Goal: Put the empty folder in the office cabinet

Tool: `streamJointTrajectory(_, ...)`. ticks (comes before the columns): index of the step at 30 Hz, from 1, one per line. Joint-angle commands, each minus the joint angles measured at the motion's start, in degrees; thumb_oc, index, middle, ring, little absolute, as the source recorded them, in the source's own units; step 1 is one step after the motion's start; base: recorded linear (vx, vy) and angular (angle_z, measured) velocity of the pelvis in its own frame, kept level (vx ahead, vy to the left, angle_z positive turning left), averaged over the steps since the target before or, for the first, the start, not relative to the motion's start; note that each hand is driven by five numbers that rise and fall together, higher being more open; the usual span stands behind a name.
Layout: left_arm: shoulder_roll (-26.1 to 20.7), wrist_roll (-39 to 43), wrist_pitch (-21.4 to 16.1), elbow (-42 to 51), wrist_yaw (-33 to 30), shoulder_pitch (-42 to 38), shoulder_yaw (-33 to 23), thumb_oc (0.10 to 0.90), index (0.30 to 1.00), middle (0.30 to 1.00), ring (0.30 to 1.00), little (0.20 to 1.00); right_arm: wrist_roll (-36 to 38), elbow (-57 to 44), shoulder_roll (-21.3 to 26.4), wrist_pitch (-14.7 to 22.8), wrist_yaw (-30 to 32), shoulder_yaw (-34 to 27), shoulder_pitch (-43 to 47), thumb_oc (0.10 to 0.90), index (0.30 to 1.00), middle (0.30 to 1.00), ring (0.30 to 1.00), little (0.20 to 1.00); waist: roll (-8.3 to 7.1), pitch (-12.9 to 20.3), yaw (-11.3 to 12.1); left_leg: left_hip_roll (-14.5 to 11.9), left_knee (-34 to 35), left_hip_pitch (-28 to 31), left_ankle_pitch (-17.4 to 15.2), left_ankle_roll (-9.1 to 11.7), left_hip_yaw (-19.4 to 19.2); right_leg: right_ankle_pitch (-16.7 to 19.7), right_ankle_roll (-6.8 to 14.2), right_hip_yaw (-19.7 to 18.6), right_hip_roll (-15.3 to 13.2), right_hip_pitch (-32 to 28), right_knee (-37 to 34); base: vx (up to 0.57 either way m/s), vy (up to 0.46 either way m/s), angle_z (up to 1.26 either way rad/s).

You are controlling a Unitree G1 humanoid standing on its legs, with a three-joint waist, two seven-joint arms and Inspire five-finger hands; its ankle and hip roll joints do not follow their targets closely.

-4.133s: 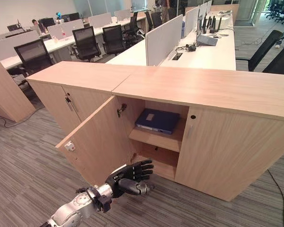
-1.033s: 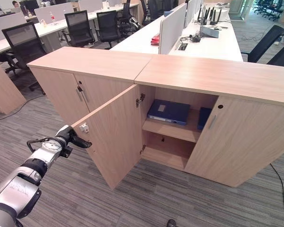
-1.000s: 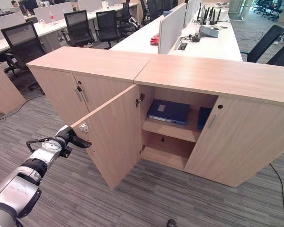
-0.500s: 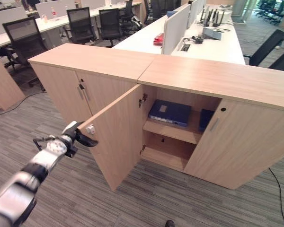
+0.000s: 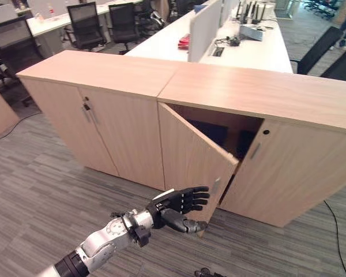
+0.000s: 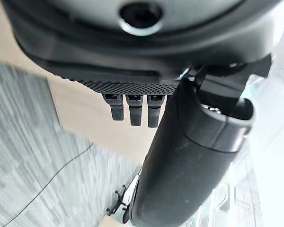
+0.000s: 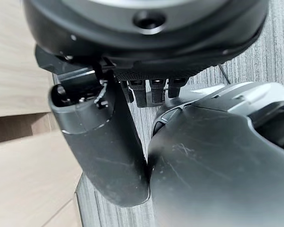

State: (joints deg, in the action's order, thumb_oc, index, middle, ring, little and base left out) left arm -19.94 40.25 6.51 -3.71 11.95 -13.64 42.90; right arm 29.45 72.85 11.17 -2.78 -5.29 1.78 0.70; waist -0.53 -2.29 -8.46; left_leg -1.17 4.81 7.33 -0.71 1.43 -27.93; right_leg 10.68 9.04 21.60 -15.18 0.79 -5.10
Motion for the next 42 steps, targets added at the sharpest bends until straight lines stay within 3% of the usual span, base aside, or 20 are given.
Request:
streamJointTrajectory(1,3.88,3.69,-4.41,4.64,1.13,-6.55,-3.78,0.800,0.900,0.900,0.900,0.900,0.63,4.23,0.24,1.21,-1.34,3.12,3.42,0.800,0.900,0.900,0.900,0.900,1.87,1.21,1.06,-5.27,0.16,1.34,-4.81,2.65,7.87,-5.14,2.46,0.83,3.11,-0.74,0.15,0.06,-0.196,-0.18)
streamJointTrajectory(7,4.15,0.53,-5.13,3.13,0.45,-4.60,-6.33,0.800,0.900,0.900,0.900,0.900,0.92,5.21,1.11,1.68,-1.62,4.30,3.36,0.800,0.900,0.900,0.900,0.900,2.67,1.20,0.92,-9.74,-0.47,1.99,-1.81,5.59,6.31,-9.69,-0.84,-0.54,8.04,-1.84,0.10,0.06,-0.209,-0.11)
streamJointTrajectory(10,3.99,-0.51,-5.35,2.34,0.35,-3.32,-7.51,0.800,0.900,0.900,0.900,0.900,0.81,5.77,1.39,1.75,-1.63,4.14,3.20,0.800,0.900,0.900,0.900,0.900,2.72,1.19,1.11,-10.78,-0.80,1.98,-0.92,6.26,6.12,-10.79,-1.68,-0.59,9.12,-2.38,0.10,0.05,-0.172,-0.15)
streamJointTrajectory(13,3.23,-1.54,-5.65,-0.22,0.20,0.46,-11.79,0.800,0.900,0.900,0.900,0.900,0.54,4.15,3.38,1.72,-2.90,3.62,1.07,0.800,0.900,0.900,0.900,0.900,2.37,1.37,0.78,-13.11,-1.92,2.01,2.86,7.86,5.74,-12.63,-3.67,-1.23,11.62,-3.02,0.10,0.05,-0.234,-0.10)
streamJointTrajectory(16,2.96,-1.15,-5.60,-0.30,0.03,2.80,-13.46,0.800,0.900,0.900,0.900,0.900,0.12,3.97,3.72,1.84,-2.95,3.25,-0.10,0.800,0.900,0.900,0.900,0.900,2.16,1.52,0.76,-14.08,-2.67,1.66,4.46,8.44,5.87,-13.47,-4.50,-1.55,12.67,-3.29,0.10,0.03,-0.186,-0.19)
streamJointTrajectory(19,2.23,-4.28,-5.72,-1.49,-0.73,8.01,-18.02,0.800,0.900,0.900,0.900,0.900,0.10,3.91,3.82,2.16,-2.66,1.87,-0.82,0.800,0.900,0.900,0.900,0.900,1.41,1.36,1.67,-16.34,-4.93,0.97,8.23,9.60,6.23,-15.16,-6.28,-1.51,14.65,-4.30,0.10,0.04,-0.254,-0.10)
streamJointTrajectory(20,2.23,-6.15,-5.54,-2.24,-0.78,9.99,-19.36,0.800,0.900,0.900,0.900,0.900,0.44,4.03,3.87,2.05,-2.65,1.08,-0.76,0.800,0.900,0.900,0.900,0.900,0.89,1.30,2.18,-17.26,-6.38,0.52,9.93,9.81,5.97,-15.85,-6.92,-1.36,15.26,-4.82,0.10,0.04,-0.235,-0.07)
streamJointTrajectory(25,2.03,-8.78,-5.56,-4.21,-1.48,12.85,-22.34,0.800,0.900,0.900,0.900,0.900,0.87,4.05,4.01,1.94,-2.38,0.28,-0.62,0.800,0.900,0.900,0.900,0.900,-0.16,1.04,3.01,-17.89,-10.35,-0.25,11.00,9.87,5.74,-16.61,-7.95,-1.50,16.06,-5.71,0.10,0.01,-0.129,0.06)
streamJointTrajectory(28,2.10,-11.07,-5.98,-4.94,-2.49,15.27,-24.87,0.800,0.900,0.900,0.900,0.900,0.76,3.77,4.19,1.75,-2.21,-0.21,-0.78,0.800,0.900,0.900,0.900,0.900,-0.93,0.51,4.02,-17.39,-14.58,-2.12,10.32,8.95,9.48,-16.91,-8.54,-2.37,16.44,-5.86,0.10,-0.02,-0.092,-0.03)
streamJointTrajectory(31,1.79,-12.88,-6.45,-5.28,-3.11,17.38,-27.20,0.800,0.900,0.900,0.900,0.900,0.22,3.65,4.78,1.60,-2.00,-0.52,-0.86,0.800,0.900,0.900,0.900,0.900,-2.38,-0.18,5.68,-13.36,-18.57,-6.29,7.38,5.28,16.17,-16.20,-8.76,-3.71,16.04,-5.11,0.10,-0.08,-0.046,-0.27)
streamJointTrajectory(32,1.55,-13.66,-6.58,-5.22,-3.13,18.67,-28.27,0.800,0.900,0.900,0.900,0.900,-0.17,3.51,4.59,1.49,-1.93,-0.46,-1.28,0.800,0.900,0.900,0.900,0.900,-3.03,-0.60,6.49,-10.64,-20.08,-8.09,4.07,4.06,19.23,-15.79,-8.48,-4.65,15.61,-5.27,0.10,-0.09,-0.020,-0.27)
streamJointTrajectory(33,1.54,-13.66,-6.58,-5.21,-3.13,18.69,-28.28,0.800,0.900,0.900,0.900,0.900,-0.17,3.50,4.58,1.49,-1.93,-0.45,-1.29,0.800,0.900,0.900,0.900,0.900,-3.01,-0.57,6.44,-10.66,-20.25,-8.20,3.98,4.04,19.27,-15.79,-8.46,-4.61,15.62,-5.25,0.10,-0.03,0.000,-0.32)
streamJointTrajectory(34,1.24,-14.35,-6.77,-5.26,-3.13,19.30,-28.81,0.800,0.900,0.900,0.900,0.900,-0.59,3.29,4.56,1.46,-1.76,-0.29,-1.48,0.800,0.900,0.900,0.900,0.900,-3.44,-1.02,7.00,-8.08,-21.19,-9.91,1.27,3.29,21.29,-15.44,-8.26,-5.32,15.11,-5.32,0.10,-0.05,0.044,-0.42)
streamJointTrajectory(35,1.24,-15.39,-7.20,-5.95,-3.24,19.90,-29.37,0.800,0.900,0.900,0.900,0.900,-0.89,2.97,4.33,1.41,-1.51,-0.30,-1.43,0.800,0.900,0.900,0.900,0.900,-3.70,-1.62,7.54,-4.10,-21.61,-11.85,-3.52,2.26,23.85,-14.78,-7.69,-6.41,14.60,-5.29,0.10,-0.06,0.071,-0.38)
streamJointTrajectory(36,1.35,-15.81,-7.51,-5.97,-3.59,20.25,-29.75,0.800,0.900,0.900,0.900,0.900,-0.97,2.81,4.15,1.51,-1.36,-0.20,-1.31,0.800,0.900,0.900,0.900,0.900,-3.72,-2.01,7.97,-1.90,-21.84,-12.99,-5.44,1.79,25.45,-14.44,-7.50,-7.09,14.46,-5.37,0.10,-0.04,0.064,-0.29)
streamJointTrajectory(37,1.33,-15.81,-7.51,-5.97,-3.59,20.22,-29.75,0.800,0.900,0.900,0.900,0.900,-0.97,2.80,4.13,1.51,-1.35,-0.21,-1.28,0.800,0.900,0.900,0.900,0.900,-3.80,-1.90,7.87,-1.77,-21.79,-13.18,-5.28,1.73,25.51,-14.39,-7.48,-7.01,14.35,-5.20,0.10,-0.04,0.071,-0.35)
streamJointTrajectory(38,2.89,-15.86,-8.73,-6.60,-5.62,21.47,-31.31,0.800,0.900,0.900,0.900,0.900,-0.40,2.24,3.36,1.69,-0.93,0.16,-1.01,0.800,0.900,0.900,0.900,0.900,-3.63,-2.93,9.15,1.99,-22.12,-14.34,-7.30,1.42,29.95,-13.53,-7.13,-9.12,14.60,-5.51,0.10,-0.03,0.043,-0.35)
streamJointTrajectory(42,4.52,-16.21,-9.70,-8.40,-6.64,21.93,-31.90,0.800,0.900,0.900,0.900,0.900,0.12,2.08,2.90,2.06,-0.67,0.16,-0.69,0.800,0.900,0.900,0.900,0.900,-3.45,-2.72,9.44,3.37,-18.32,-12.52,-7.37,0.99,32.32,-13.16,-6.67,-10.19,15.12,-5.53,0.10,0.03,0.065,-0.37)
